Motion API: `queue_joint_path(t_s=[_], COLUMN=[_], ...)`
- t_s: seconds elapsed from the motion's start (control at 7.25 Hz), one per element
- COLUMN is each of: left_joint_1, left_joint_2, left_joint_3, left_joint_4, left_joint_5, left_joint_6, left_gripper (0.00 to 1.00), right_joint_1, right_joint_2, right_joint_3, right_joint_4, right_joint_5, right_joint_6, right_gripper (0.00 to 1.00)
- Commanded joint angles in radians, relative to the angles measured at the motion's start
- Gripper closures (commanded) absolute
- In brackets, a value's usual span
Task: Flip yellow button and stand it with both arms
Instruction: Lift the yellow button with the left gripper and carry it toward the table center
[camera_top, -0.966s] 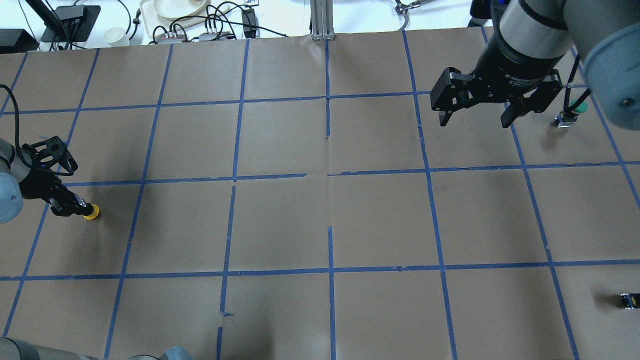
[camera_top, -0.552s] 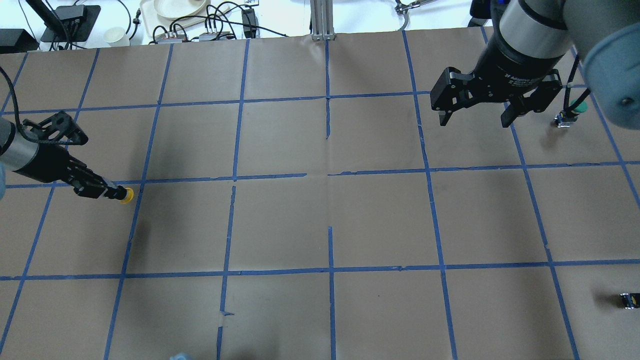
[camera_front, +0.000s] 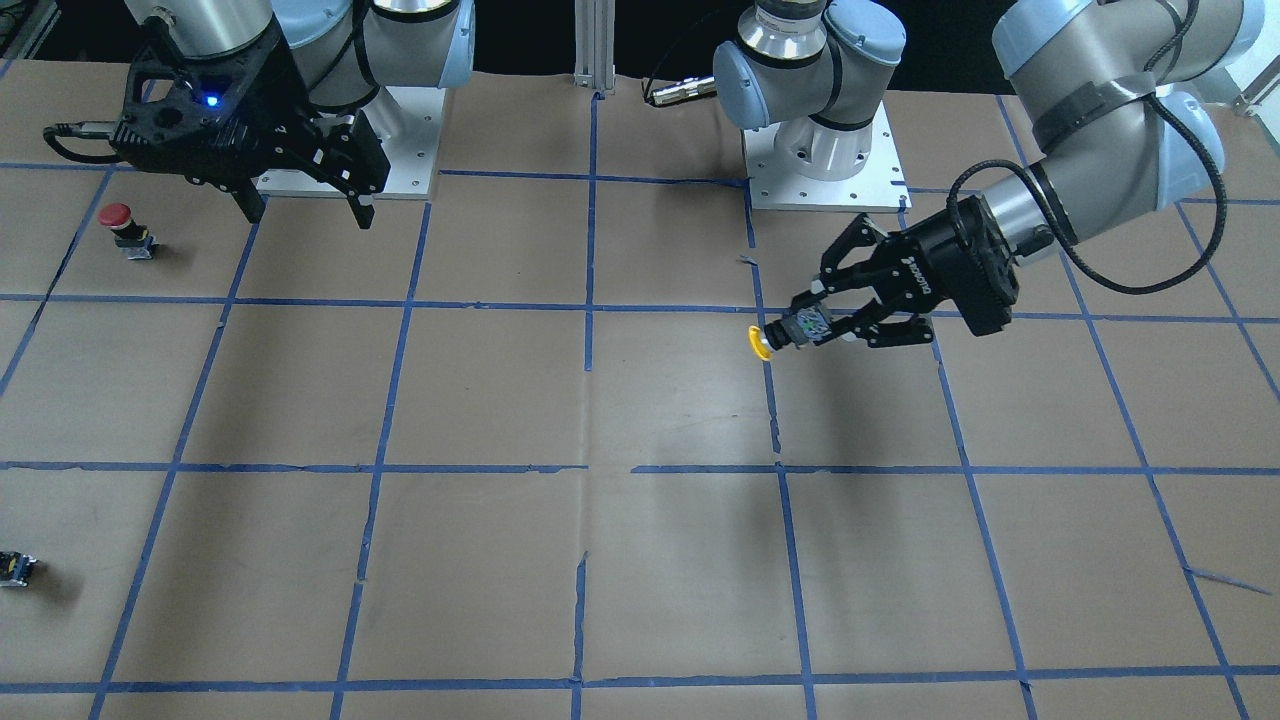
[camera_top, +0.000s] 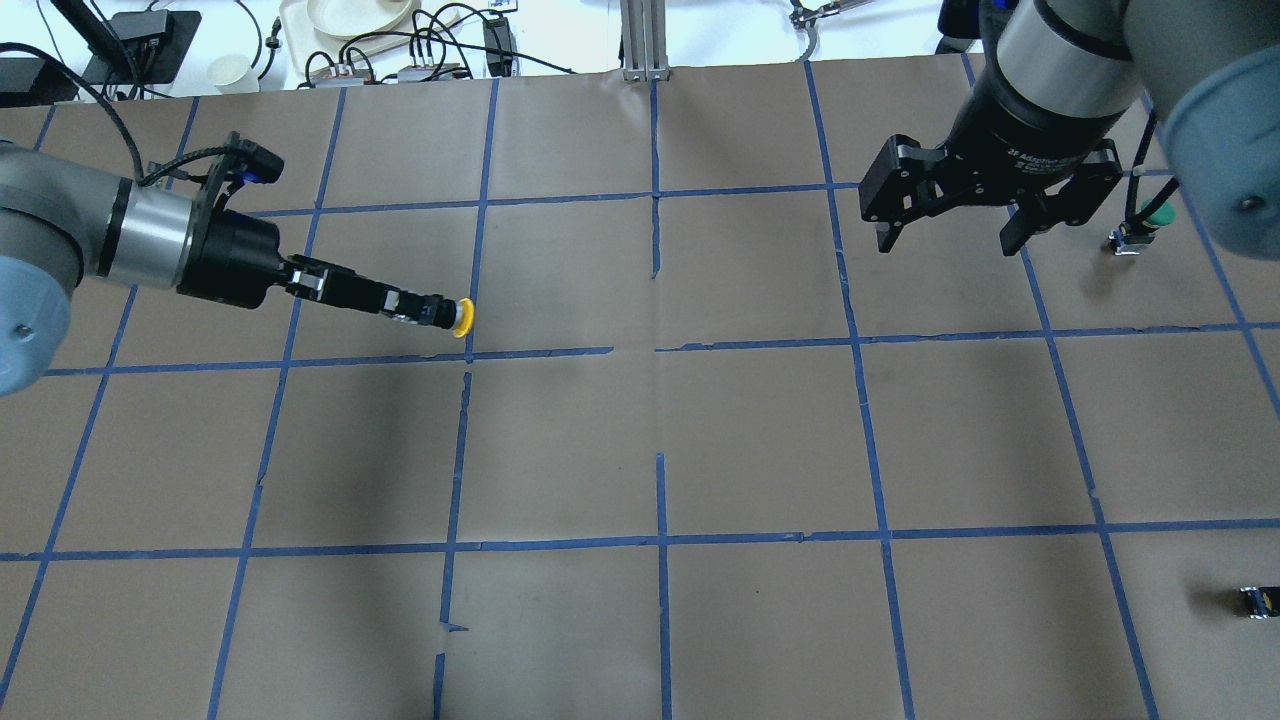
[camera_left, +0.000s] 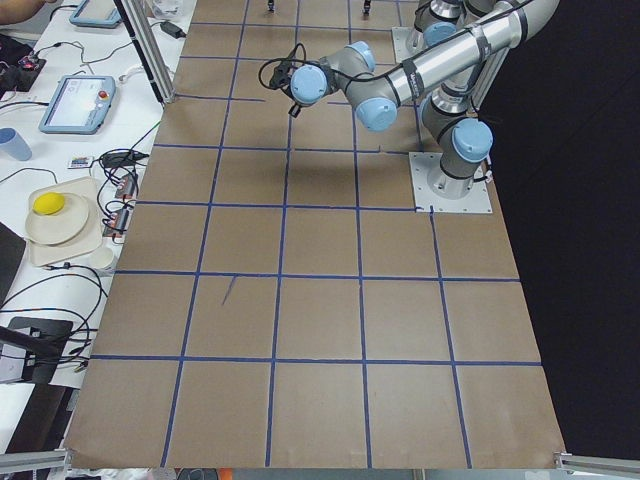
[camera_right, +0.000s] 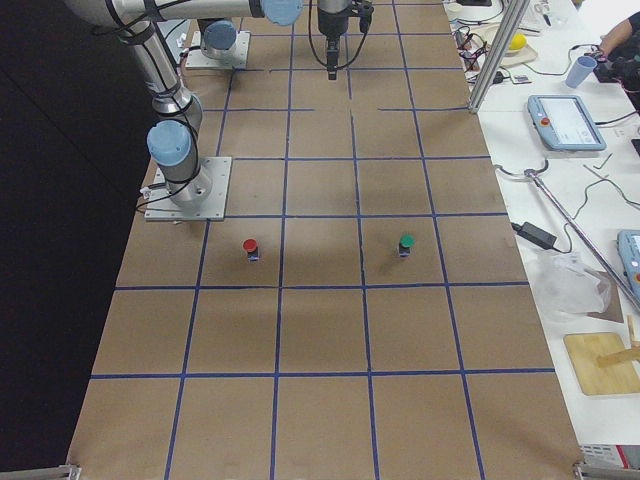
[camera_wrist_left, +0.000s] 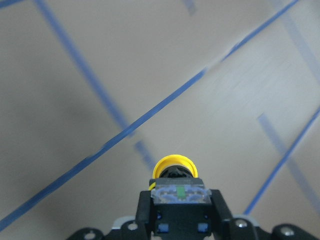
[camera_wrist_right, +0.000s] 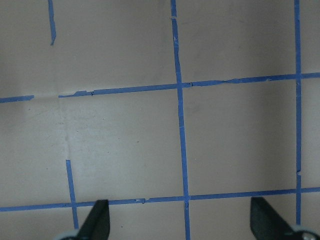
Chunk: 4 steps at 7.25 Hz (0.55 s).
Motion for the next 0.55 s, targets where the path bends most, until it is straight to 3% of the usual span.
queue_joint_path(t_s=[0.0,0.14,0.41], left_joint_1=[-0.106,-0.158,-0.225], left_joint_2=[0.039,0.044,0.055], left_joint_3=[-0.017,-0.031,-0.038], left_joint_4=[-0.070,-0.069,-0.067], left_joint_5=[-0.331,-0.475,-0.579], left_joint_6=[-0.142,-0.196,-0.237], left_gripper=[0.98,0.98,0.98], right_joint_1=[0.000,-0.001,-0.001], right_joint_2=[0.001,0.001,0.001], right_joint_3=[0.000,0.000,0.000], right_joint_4=[0.000,0.000,0.000], right_joint_5=[0.000,-0.001,-0.009], right_joint_6=[0.000,0.000,-0.001], right_gripper=[0.00,0.00,0.00])
